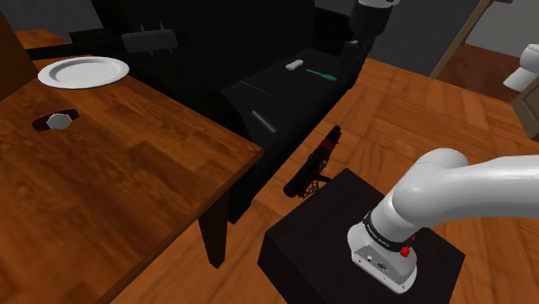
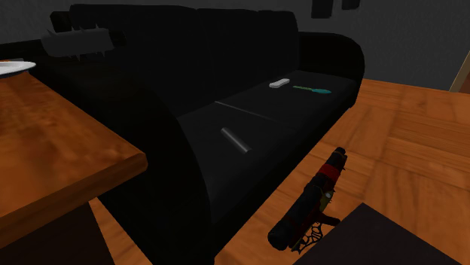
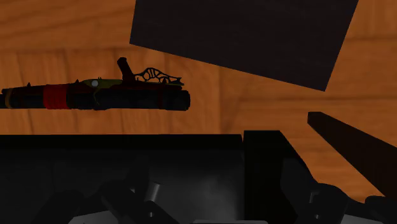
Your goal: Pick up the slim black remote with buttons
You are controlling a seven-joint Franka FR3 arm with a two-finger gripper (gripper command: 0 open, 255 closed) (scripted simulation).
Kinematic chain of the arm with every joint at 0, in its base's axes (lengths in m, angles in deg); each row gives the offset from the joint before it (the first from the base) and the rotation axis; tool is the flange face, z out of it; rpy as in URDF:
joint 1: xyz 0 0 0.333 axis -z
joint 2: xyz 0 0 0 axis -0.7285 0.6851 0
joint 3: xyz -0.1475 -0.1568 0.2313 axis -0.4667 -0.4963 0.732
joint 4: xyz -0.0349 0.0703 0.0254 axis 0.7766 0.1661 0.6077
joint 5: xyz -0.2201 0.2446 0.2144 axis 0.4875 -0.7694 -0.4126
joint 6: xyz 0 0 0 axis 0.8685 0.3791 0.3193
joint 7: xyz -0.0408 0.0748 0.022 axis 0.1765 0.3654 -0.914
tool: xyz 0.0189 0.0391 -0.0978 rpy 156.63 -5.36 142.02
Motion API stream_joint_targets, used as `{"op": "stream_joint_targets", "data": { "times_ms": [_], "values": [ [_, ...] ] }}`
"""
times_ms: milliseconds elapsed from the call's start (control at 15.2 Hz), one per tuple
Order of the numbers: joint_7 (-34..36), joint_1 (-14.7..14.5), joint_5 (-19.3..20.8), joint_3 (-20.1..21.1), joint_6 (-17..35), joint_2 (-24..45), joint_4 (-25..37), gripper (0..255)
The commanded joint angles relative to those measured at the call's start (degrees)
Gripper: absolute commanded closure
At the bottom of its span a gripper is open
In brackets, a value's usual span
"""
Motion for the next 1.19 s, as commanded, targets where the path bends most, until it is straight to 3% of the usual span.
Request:
{"op": "stream_joint_targets", "data": {
  "times_ms": [0, 594, 1122],
  "values": [
    [0.0, 0.0, 0.0, 0.0, 0.0, 0.0, 0.0, 0],
    [2.64, 2.14, -0.65, -1.85, 16.44, 12.99, -3.61, 0],
    [4.31, 3.7, -1.64, -3.47, 29.33, 28.03, -1.6, 0]
  ]
}}
